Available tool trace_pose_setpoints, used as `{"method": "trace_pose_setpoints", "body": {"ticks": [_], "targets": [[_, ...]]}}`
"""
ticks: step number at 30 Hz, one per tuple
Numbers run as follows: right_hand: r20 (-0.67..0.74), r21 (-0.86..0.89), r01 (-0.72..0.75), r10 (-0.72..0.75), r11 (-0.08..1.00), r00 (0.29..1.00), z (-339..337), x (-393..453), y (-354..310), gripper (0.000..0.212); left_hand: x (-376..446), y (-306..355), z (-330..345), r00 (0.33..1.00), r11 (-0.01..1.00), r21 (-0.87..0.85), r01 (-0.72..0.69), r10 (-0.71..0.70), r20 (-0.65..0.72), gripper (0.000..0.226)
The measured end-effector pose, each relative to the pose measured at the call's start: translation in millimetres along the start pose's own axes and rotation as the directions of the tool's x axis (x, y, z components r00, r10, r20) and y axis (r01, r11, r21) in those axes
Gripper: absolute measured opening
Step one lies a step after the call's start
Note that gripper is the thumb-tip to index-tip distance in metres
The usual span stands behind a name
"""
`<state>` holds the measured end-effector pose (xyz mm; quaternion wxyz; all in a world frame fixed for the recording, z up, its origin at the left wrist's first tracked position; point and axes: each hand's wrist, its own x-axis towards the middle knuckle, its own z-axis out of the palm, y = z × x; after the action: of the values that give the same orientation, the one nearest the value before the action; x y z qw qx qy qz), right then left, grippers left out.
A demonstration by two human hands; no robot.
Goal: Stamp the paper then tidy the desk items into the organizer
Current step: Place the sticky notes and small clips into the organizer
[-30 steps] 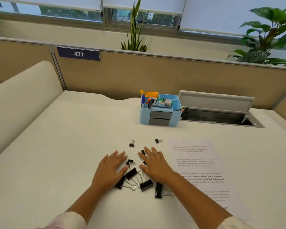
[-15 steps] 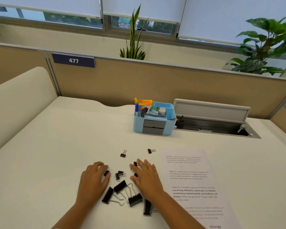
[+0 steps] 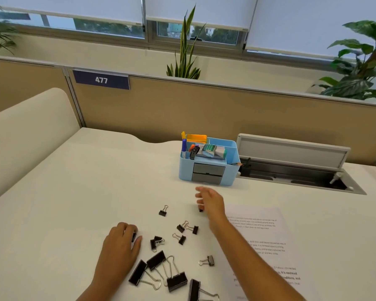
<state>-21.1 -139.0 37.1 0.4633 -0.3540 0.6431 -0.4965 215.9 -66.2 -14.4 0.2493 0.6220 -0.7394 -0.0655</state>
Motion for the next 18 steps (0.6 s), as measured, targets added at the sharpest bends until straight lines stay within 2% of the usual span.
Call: {"method": "trace_pose_setpoints", "body": {"ticks": [2, 5, 10, 13, 15, 18], "targets": [[0.026, 0.261, -0.178, 0.178, 0.949, 0.984, 2.9, 24.1, -13.2, 0.015, 1.4, -1.0, -0.6, 1.000, 1.000, -0.004, -0.009, 0.009, 0.003, 0.036], [0.035, 0.482, -0.277, 0.298, 0.831, 0.954, 3.5, 50.2, -22.1, 0.017, 2.0, -1.4, -1.0, 1.000, 1.000, -0.001, -0.012, 0.012, 0.005, 0.034], [0.052, 0.626, -0.334, 0.389, 0.705, 0.920, 4.9, 66.0, -23.3, 0.012, 0.8, -1.5, 0.9, 1.000, 1.000, -0.022, -0.019, 0.019, 0.013, 0.031], [0.082, 0.672, -0.357, 0.413, 0.649, 0.907, 7.9, 67.1, -24.8, 0.017, -0.8, -1.0, 3.2, 1.000, 0.999, -0.042, -0.004, 0.003, -0.013, 0.017], [0.093, 0.677, -0.372, 0.427, 0.636, 0.899, 10.2, 66.2, -28.1, 0.023, -1.3, -0.5, 3.4, 1.000, 0.999, -0.050, 0.019, -0.019, -0.006, 0.025], [0.124, 0.697, -0.393, 0.439, 0.600, 0.890, 13.9, 62.8, -36.5, 0.020, -0.7, 0.4, 1.5, 1.000, 0.999, -0.024, 0.021, -0.021, -0.010, 0.023]]}}
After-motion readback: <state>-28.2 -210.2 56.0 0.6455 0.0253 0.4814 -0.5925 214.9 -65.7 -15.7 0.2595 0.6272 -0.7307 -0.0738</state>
